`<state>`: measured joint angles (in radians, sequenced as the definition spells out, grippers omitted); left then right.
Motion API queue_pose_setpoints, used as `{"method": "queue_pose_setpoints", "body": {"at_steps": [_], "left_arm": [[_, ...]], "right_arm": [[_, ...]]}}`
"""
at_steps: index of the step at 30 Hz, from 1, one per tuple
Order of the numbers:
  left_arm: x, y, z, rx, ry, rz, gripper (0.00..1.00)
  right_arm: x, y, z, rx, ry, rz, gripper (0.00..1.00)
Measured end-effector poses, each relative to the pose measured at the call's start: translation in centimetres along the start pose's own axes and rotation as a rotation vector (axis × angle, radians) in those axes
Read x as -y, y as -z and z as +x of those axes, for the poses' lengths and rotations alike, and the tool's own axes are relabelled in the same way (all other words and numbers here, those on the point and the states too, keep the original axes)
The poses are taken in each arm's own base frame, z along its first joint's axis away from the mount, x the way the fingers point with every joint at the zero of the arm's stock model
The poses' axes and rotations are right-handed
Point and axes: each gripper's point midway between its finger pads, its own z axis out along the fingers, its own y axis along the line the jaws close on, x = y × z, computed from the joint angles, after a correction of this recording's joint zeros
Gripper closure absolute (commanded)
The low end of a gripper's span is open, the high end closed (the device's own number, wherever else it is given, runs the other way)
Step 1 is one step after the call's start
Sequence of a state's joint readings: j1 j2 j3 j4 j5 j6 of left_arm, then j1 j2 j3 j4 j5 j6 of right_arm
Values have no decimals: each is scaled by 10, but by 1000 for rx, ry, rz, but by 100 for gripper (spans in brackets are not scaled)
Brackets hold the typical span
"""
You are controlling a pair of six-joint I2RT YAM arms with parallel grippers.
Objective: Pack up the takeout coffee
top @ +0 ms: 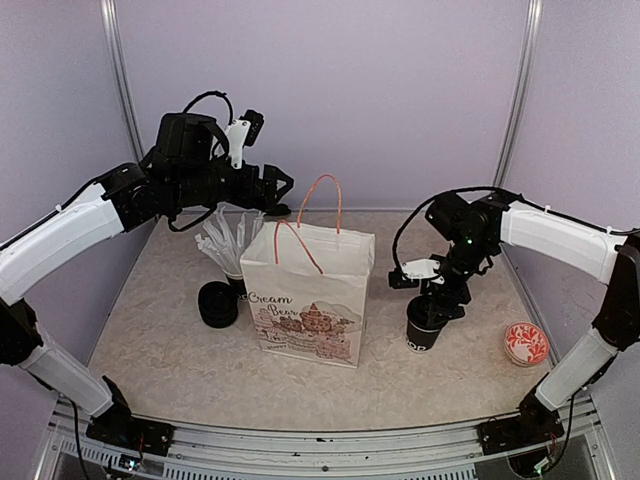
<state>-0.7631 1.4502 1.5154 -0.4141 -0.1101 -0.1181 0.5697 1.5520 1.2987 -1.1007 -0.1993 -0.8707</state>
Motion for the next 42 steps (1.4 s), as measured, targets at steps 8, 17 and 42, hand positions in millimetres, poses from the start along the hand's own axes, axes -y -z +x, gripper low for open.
{"method": "queue_pose_setpoints", "body": {"at_steps": [8,17,42], "left_arm": [[4,0,1,-4,0,24,10],[6,0,2,-10,0,35,10],[9,0,9,-38,-1,56,10]], "right_arm": [[-2,0,1,-9,0,-7,12],[0,5,-1,-6,2,1,12],[-6,-8,11,-53,-9,-29,26]]}}
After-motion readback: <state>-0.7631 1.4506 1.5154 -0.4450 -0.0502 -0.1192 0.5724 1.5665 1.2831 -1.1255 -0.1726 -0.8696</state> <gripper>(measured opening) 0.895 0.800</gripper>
